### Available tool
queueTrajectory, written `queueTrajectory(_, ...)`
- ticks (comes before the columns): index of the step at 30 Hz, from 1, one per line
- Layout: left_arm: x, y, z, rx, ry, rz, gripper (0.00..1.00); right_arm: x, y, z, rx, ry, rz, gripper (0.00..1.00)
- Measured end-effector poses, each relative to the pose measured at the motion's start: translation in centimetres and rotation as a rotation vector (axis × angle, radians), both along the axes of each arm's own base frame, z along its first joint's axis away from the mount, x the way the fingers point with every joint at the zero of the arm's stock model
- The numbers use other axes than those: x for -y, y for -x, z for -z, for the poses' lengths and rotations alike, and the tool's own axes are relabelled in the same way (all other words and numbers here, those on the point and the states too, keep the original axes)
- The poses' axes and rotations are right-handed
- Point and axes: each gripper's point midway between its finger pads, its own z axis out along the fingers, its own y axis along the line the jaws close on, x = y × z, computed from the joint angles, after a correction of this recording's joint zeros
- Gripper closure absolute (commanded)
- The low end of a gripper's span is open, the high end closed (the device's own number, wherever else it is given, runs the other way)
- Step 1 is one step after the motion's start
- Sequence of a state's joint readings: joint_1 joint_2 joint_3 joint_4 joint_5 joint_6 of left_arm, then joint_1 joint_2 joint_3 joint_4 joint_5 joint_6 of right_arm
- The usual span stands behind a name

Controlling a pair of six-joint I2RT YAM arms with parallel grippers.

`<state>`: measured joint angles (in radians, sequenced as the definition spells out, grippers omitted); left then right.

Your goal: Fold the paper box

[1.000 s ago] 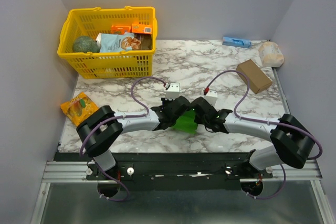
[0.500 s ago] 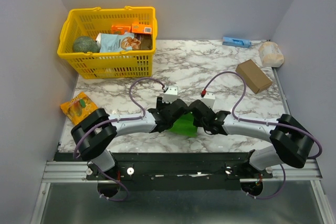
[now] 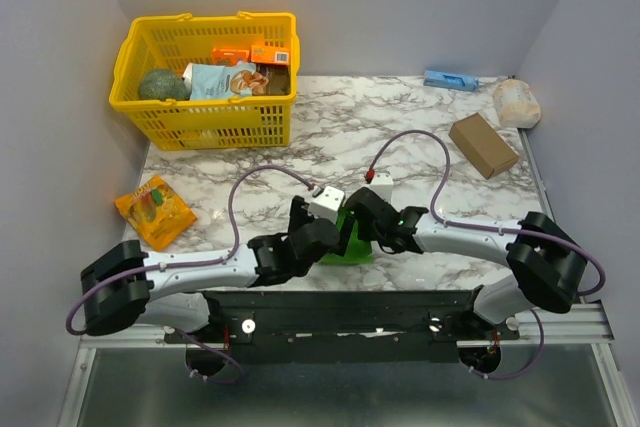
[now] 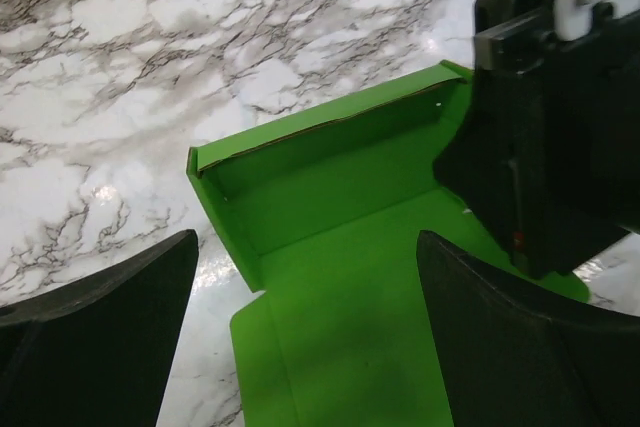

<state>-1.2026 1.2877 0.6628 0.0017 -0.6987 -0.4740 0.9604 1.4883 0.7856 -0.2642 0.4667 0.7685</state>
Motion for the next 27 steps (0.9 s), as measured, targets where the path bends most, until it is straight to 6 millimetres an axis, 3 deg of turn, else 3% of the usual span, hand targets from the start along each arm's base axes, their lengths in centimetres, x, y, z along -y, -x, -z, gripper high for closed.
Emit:
queueTrajectory(4,0.0,0.3,-3.2,0.028,0.113,0.043,0.01,-0.1,0.0,-0.3,-0.008,0.001,-0.017,0.88)
queueTrajectory(8,-1.3,-0.1,-5.2,0.043,0.194,0.039,0.01,-0.1,0.5,-0.2,-0.032,0.011,-0.047,0.88)
queueTrajectory(17,-4.8,-2.8,-5.7,-0.039,0.282,0.053,0.01,0.8,0.8,-2.2,-0.108,-0.008,-0.158,0.87)
queueTrajectory(23,-4.9,-3.1,-7.0,-0.076,0.356,0.129,0.01,1.4,0.2,-4.1,-0.223,0.012,-0.299,0.84)
queueTrajectory(27,-4.3,-2.8,-7.0,-0.098,0.401,0.191,0.01,1.3,0.4,-3.2,-0.337,0.081,-0.411,0.79)
